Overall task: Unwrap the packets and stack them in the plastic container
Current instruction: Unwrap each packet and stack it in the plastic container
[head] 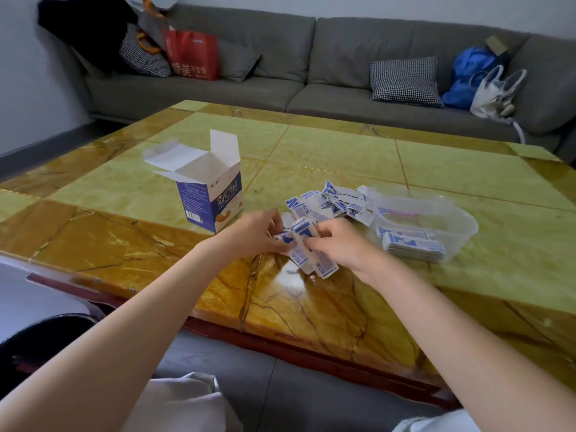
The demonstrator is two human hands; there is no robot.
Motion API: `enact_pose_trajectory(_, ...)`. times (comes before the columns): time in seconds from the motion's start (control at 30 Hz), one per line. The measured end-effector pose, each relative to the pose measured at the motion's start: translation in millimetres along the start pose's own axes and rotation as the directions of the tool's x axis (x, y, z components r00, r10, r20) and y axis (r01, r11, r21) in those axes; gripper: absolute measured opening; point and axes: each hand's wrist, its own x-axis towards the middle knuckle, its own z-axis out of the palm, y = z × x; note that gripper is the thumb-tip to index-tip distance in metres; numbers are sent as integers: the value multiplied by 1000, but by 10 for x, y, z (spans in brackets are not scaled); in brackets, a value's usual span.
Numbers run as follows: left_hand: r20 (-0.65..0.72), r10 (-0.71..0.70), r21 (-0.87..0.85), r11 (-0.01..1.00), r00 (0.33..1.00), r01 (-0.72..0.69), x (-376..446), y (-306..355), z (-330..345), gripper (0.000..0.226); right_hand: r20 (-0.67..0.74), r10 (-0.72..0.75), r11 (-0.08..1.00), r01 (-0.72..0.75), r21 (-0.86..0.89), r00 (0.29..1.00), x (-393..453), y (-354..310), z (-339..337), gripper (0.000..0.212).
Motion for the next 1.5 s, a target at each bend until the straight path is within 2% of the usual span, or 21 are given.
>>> enact_pose_trajectory(0.13, -73, 52, -64, 996, 996, -57, -54, 65, 8, 30, -2, -3, 987, 3, 160, 1000, 47, -41, 93, 16)
enact_pose_trajectory(0.2, -122, 71, -131, 988, 990, -87, -61, 71, -29, 31, -92, -37, 982, 53, 180, 995, 64, -76, 51, 14)
enact_pose_trajectory(0.27, -119, 90, -161, 981, 989, -108, -53, 60, -77, 37, -241, -92, 984, 126, 126, 966, 73, -101, -46, 16)
enact_pose_trajectory(0.33, -17, 107, -123, 986, 994, -109, -47, 66, -81, 49, -344, -165, 984, 176, 3, 924, 58, -108, -167, 18)
enact_pose_trajectory(0.4, 106, 106, -49, 994, 989, -101, -54, 101, -20, 60, -363, -219, 975, 190, -114, 905, 10, -81, -256, 18)
enact_pose_trajectory(0.47, 144, 130, 125, 981, 981, -148, -40, 132, 65, 65, -358, -242, 966, 190, -174, 902, -41, -36, -295, 23)
enact_pose_trajectory(0.53, 125, 158, 215, 959, 979, -183, -18, 164, 111, 61, -360, -238, 964, 173, -203, 902, -79, 16, -316, 21)
enact_pose_trajectory(0.63, 120, 120, 206, 968, 985, -143, 14, 186, 129, 55, -326, -205, 964, 133, -230, 923, -109, 88, -351, 16)
enact_pose_trajectory(0.77, 145, 83, 241, 964, 986, -116, 20, 176, 135, 51, -262, -219, 953, 149, -263, 940, -137, 132, -359, 11)
enact_pose_trajectory(0.87, -13, 194, 316, 932, 981, -180, 12, 206, 106, 31, -267, -244, 943, 165, -288, 932, -146, 143, -380, 11)
enact_pose_trajectory(0.93, -184, 361, 489, 841, 914, -234, -40, 224, 83, 24, -289, -274, 935, 185, -301, 917, -154, 140, -394, 12)
enact_pose_trajectory(0.97, -207, 441, 591, 768, 873, -247, -47, 210, 82, 25, -301, -287, 932, 193, -306, 910, -158, 135, -400, 12)
enact_pose_trajectory(1.03, -183, 548, 684, 668, 816, -295, -77, 192, 103, 36, -315, -308, 924, 204, -324, 897, -165, 130, -410, 12)
enact_pose_trajectory(1.1, -39, 534, 688, 627, 844, -365, -128, 207, 120, 38, -309, -331, 911, 217, -350, 891, -168, 131, -412, 11)
enact_pose_trajectory(1.13, 32, 503, 675, 627, 864, -390, -140, 197, 128, 39, -304, -339, 907, 224, -358, 890, -171, 134, -410, 11)
enact_pose_trajectory(1.2, 136, 377, 614, 693, 916, -377, -159, 167, 93, 48, -293, -337, 907, 225, -356, 895, -168, 137, -413, 10)
enact_pose_trajectory(1.3, 166, 311, 513, 783, 936, -352, -191, 138, 10, 55, -208, -253, 937, 187, -294, 945, -165, 145, -416, 9)
enact_pose_trajectory(1.37, 180, 298, 478, 806, 937, -348, -221, 120, -14, 46, -65, -151, 976, 139, -167, 986, -178, 154, -393, 15)
enact_pose_trajectory(1.43, 171, 316, 433, 827, 933, -360, -248, 115, -16, 29, 56, -78, 991, 84, -106, 995, -205, 146, -349, 20)
enact_pose_trajectory(1.5, 151, 331, 387, 847, 931, -364, -251, 119, 10, 19, 71, -71, 990, 79, -118, 995, -210, 137, -320, 16)
